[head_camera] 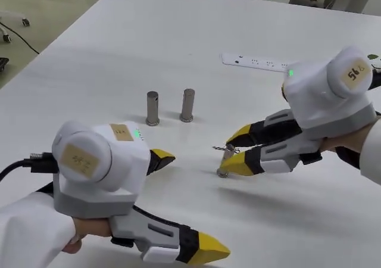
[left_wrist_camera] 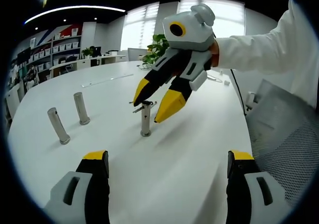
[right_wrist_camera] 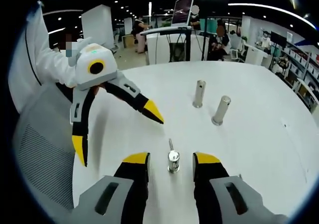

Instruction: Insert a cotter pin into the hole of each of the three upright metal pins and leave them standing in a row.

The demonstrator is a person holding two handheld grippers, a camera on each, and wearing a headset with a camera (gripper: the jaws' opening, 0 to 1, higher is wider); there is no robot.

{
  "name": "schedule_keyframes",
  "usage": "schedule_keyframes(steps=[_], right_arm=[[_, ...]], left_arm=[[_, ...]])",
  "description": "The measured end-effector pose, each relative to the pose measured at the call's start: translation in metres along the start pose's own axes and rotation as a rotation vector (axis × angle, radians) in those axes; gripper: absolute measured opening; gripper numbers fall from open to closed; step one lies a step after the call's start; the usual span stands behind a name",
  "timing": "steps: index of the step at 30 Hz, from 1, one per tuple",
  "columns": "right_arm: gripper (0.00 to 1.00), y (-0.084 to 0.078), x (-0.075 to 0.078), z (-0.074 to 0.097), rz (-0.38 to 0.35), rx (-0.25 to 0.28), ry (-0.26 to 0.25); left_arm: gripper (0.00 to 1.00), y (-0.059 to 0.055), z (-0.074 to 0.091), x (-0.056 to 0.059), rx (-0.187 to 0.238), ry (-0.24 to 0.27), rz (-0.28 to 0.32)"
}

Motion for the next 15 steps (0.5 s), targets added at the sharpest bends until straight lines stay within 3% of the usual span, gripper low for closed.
schedule_keyframes(steps=[2, 4, 8, 15], right_arm=[[0.32, -0.001, -0.003, 0.003, -0.003, 0.002, 0.007], [0.32, 0.000, -0.007, 0.011, -0.031, 0.035, -0.007], [0.44, 0.002, -0.016, 0.023, -0.058, 0.089, -0.028], [0.61, -0.007, -0.030, 0.042, -0.111, 0.128, -0.065]], left_arm=[[0.99, 0.001, 0.001, -0.001, 0.000, 0.004, 0.015], [0.99, 0.003, 0.003, -0.002, 0.009, 0.009, 0.016], [0.99, 0.007, 0.009, -0.006, 0.022, 0.027, 0.024], [0.97, 0.015, 0.017, -0.009, 0.043, 0.046, 0.054]])
Point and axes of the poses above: the centre of the closed fingertips' face, and the gripper's own axes: z roughly backward along the fingers, x roughly to its right, y roughly out of its top, the point moved 2 cm from there along z, roughly backward along the fingers, and after that the axes turned 5 degrees about y, right-handed, at the moved point
